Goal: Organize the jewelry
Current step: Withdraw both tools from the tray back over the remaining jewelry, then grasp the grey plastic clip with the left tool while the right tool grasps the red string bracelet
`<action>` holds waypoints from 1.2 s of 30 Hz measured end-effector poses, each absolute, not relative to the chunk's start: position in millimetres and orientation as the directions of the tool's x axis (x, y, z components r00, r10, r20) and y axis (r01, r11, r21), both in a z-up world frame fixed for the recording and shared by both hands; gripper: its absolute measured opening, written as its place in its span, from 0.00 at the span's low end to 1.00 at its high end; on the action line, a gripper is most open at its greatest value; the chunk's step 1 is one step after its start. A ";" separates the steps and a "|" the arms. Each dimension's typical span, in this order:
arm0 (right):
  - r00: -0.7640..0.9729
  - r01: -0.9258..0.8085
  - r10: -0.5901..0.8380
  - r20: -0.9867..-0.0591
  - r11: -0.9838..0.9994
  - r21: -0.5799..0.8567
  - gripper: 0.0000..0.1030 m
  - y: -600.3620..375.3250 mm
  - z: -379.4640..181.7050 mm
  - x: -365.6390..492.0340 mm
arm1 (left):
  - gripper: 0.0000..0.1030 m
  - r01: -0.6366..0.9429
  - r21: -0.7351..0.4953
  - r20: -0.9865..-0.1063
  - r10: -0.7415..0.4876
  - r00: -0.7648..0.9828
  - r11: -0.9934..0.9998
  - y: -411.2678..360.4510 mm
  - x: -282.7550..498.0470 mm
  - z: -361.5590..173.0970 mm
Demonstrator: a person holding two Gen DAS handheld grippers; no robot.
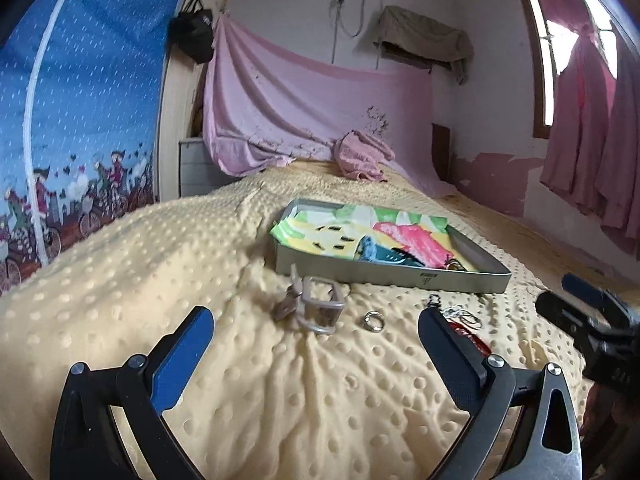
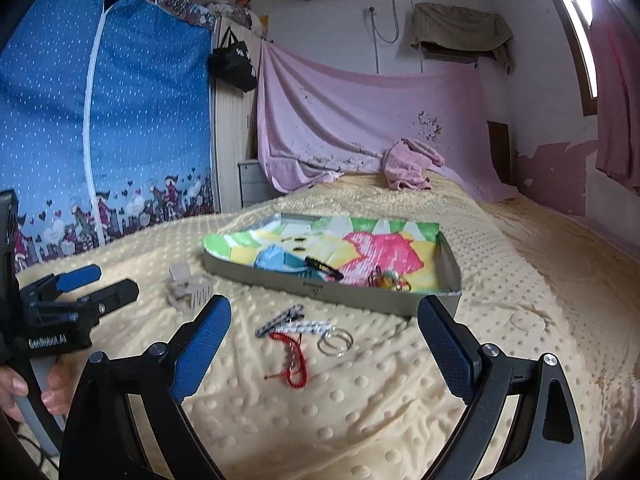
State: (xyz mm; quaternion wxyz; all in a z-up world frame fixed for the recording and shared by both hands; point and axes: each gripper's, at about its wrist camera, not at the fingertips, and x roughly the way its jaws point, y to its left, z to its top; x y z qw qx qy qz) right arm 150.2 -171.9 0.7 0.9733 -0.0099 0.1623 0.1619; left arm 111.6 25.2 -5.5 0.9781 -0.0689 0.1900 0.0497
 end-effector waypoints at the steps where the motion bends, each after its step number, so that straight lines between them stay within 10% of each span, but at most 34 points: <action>1: 0.893 -0.320 0.313 -0.324 0.947 0.031 0.89 -171.6 -0.2 151.0 | 1.00 -0.130 -0.122 -0.388 0.073 0.919 0.984 27.6 113.2 -7.0; 15: 0.800 -0.364 0.345 -0.491 0.929 0.061 0.87 -156.7 -28.5 185.3 | 1.00 -0.176 -0.103 -0.521 0.098 0.848 0.979 35.8 141.4 -23.1; 36: 0.655 -0.388 0.386 -0.650 0.909 0.150 0.19 -125.1 -64.7 242.1 | 1.00 -0.152 -0.077 -0.571 0.081 0.817 0.985 33.8 194.3 -26.7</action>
